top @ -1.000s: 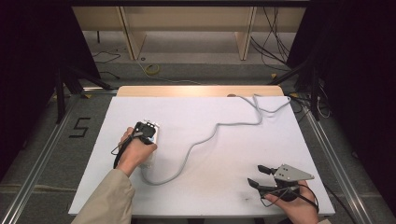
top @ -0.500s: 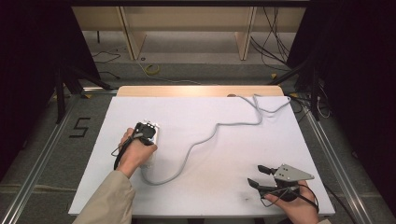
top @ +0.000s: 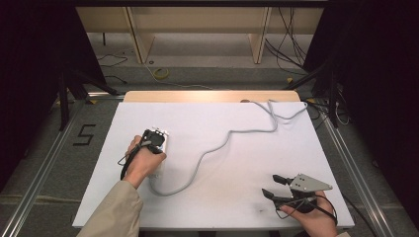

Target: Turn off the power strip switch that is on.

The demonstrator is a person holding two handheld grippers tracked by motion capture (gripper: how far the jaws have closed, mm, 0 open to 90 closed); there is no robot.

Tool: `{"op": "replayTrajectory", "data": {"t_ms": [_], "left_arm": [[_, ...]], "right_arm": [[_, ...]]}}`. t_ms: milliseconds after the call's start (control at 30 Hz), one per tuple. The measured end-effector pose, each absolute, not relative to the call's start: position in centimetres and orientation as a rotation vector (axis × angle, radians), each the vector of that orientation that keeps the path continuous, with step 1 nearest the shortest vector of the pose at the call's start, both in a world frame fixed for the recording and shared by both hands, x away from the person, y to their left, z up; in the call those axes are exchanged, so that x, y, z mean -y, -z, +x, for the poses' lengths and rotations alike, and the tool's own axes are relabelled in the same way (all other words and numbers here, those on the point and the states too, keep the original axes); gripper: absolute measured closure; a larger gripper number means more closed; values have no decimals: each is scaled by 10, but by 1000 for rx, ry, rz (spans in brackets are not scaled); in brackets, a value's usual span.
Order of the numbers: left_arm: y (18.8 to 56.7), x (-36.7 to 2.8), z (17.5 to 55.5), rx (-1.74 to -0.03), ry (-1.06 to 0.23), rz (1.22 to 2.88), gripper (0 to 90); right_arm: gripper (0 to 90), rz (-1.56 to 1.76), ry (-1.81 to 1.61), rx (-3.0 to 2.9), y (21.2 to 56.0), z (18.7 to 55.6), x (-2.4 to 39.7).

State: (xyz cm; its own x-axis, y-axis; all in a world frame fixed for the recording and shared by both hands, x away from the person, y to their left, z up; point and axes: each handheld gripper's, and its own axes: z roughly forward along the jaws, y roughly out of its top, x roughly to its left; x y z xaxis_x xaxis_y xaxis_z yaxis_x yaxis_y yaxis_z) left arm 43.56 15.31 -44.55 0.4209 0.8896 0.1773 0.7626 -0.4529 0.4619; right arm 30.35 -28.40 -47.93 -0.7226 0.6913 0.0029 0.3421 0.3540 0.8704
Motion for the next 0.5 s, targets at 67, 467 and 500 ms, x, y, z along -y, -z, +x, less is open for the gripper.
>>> {"op": "replayTrajectory", "data": {"t_ms": [67,467,500], "left_arm": [[445,-153,436,-1428,-578,2369,896],[443,-154,434,-1421,-583,2348,895],[443,-155,434,-1420,-583,2344,895]], "right_arm": [[367,907,-1315,-2257,479,303,284],[367,906,-1317,-2257,479,304,284],[367,906,-1317,-2259,479,304,284]]}}
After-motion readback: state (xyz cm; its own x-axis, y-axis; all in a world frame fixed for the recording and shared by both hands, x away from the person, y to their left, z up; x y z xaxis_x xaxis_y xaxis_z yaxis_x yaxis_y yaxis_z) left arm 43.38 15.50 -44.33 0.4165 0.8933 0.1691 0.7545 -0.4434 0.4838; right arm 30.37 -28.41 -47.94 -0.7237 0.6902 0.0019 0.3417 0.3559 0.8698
